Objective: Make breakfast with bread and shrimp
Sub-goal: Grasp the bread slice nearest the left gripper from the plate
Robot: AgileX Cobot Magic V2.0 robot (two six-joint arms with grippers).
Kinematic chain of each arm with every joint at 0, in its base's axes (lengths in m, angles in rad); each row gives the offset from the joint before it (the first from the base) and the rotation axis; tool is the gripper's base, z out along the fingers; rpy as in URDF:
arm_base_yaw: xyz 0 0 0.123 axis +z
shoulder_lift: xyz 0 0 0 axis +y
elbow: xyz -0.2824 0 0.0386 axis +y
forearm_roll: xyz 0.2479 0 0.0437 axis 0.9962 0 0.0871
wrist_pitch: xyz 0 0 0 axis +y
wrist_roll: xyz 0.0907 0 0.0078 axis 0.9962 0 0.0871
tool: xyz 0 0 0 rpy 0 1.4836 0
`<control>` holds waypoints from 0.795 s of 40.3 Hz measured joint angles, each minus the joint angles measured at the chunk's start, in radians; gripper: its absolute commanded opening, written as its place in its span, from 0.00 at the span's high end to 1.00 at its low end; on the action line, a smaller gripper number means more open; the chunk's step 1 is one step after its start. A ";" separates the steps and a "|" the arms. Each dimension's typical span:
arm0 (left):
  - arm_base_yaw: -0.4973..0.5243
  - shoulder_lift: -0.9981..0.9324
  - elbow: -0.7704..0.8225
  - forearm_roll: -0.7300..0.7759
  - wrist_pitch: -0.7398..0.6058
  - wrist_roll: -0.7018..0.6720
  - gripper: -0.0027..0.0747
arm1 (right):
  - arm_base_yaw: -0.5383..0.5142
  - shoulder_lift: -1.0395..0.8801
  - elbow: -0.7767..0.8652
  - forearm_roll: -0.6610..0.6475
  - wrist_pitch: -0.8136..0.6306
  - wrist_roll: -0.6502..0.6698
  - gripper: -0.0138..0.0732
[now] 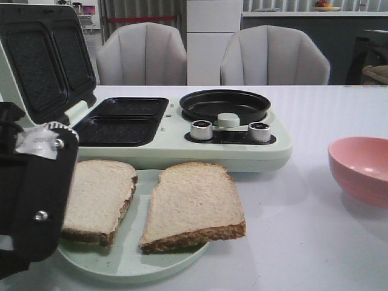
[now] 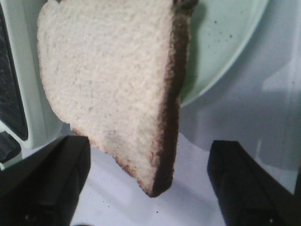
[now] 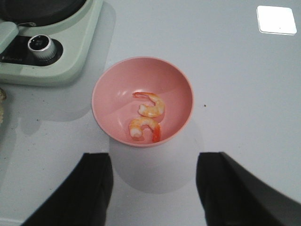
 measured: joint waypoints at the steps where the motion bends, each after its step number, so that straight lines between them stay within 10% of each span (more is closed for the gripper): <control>1: 0.000 0.011 -0.007 0.006 0.007 -0.005 0.25 | 0.000 0.000 0.000 0.000 0.000 0.000 0.26; 8: 0.000 0.089 -0.039 0.029 0.052 -0.040 0.27 | 0.000 0.000 0.000 0.000 0.000 0.000 0.26; 32: 0.000 0.122 -0.053 0.042 0.101 -0.086 0.80 | 0.000 0.000 0.000 0.000 0.000 0.000 0.26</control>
